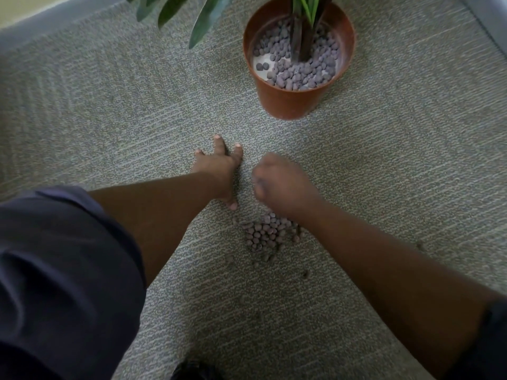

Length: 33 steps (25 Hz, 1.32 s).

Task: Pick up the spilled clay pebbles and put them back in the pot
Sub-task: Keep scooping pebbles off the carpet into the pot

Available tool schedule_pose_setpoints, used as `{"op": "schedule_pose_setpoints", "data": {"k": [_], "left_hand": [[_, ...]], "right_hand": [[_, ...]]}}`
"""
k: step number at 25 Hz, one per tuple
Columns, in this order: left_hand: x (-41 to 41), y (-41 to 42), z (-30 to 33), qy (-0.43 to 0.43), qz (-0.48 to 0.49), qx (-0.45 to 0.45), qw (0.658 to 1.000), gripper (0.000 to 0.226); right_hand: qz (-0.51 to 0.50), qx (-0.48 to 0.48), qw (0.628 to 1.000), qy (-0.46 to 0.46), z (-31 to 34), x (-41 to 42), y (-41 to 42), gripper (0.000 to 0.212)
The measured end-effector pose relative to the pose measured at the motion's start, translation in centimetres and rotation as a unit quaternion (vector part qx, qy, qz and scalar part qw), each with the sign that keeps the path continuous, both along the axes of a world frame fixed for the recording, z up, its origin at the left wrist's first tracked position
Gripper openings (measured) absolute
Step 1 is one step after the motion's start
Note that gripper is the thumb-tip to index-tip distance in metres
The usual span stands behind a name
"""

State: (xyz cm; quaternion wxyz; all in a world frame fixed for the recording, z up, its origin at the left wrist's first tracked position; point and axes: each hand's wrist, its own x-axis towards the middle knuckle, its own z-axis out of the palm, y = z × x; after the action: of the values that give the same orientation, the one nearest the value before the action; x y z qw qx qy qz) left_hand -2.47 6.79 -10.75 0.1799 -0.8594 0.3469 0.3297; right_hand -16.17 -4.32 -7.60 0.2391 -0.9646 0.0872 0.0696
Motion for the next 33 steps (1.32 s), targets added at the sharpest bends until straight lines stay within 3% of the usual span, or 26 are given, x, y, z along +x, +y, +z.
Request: {"op": "schedule_pose_setpoints", "data": {"k": [3,5,7,10,13,16,18,20,23,25,33], "left_hand": [[0.0,0.0,0.2,0.009,0.0,-0.003,1.0,0.154],[0.0,-0.1,0.3,0.011,-0.002,-0.001,1.0,0.153],[0.0,-0.1,0.5,0.012,0.003,0.003,1.0,0.152],[-0.1,-0.1,0.4,0.013,0.001,0.001,1.0,0.151],[0.1,-0.1,0.3,0.014,0.006,-0.002,1.0,0.151],[0.1,0.0,0.0,0.02,0.012,-0.005,1.0,0.154],[0.1,0.0,-0.2,0.013,0.006,-0.003,1.0,0.155],[0.1,-0.1,-0.4,0.0,0.0,0.003,1.0,0.155],[0.1,-0.2,-0.6,-0.032,-0.025,0.002,0.999,0.138],[0.2,-0.2,-0.7,-0.041,-0.033,-0.006,0.999,0.129],[0.1,-0.1,-0.1,-0.039,-0.039,-0.005,0.998,0.133]], "right_hand": [[-0.083,-0.01,0.979,-0.188,4.0,3.5,-4.2,0.013],[-0.135,-0.027,0.956,-0.259,6.1,5.7,-7.6,0.013],[-0.152,-0.037,0.958,-0.24,6.5,7.1,-10.5,0.018],[-0.115,-0.074,0.984,-0.116,4.8,6.9,-12.4,0.028],[-0.113,-0.031,0.974,-0.195,3.9,5.6,-11.2,0.028],[-0.129,-0.089,0.941,-0.299,2.6,3.7,-8.2,0.025],[-0.081,-0.084,0.964,-0.238,1.6,2.0,-5.4,0.02],[0.026,-0.019,0.994,-0.104,0.5,0.2,-2.2,0.019],[0.162,0.048,0.986,0.007,-1.3,-1.3,2.3,0.024],[0.213,0.028,0.975,0.055,-2.4,-1.7,4.6,0.03],[0.163,-0.014,0.98,0.115,-3.2,-1.9,6.7,0.033]]}}
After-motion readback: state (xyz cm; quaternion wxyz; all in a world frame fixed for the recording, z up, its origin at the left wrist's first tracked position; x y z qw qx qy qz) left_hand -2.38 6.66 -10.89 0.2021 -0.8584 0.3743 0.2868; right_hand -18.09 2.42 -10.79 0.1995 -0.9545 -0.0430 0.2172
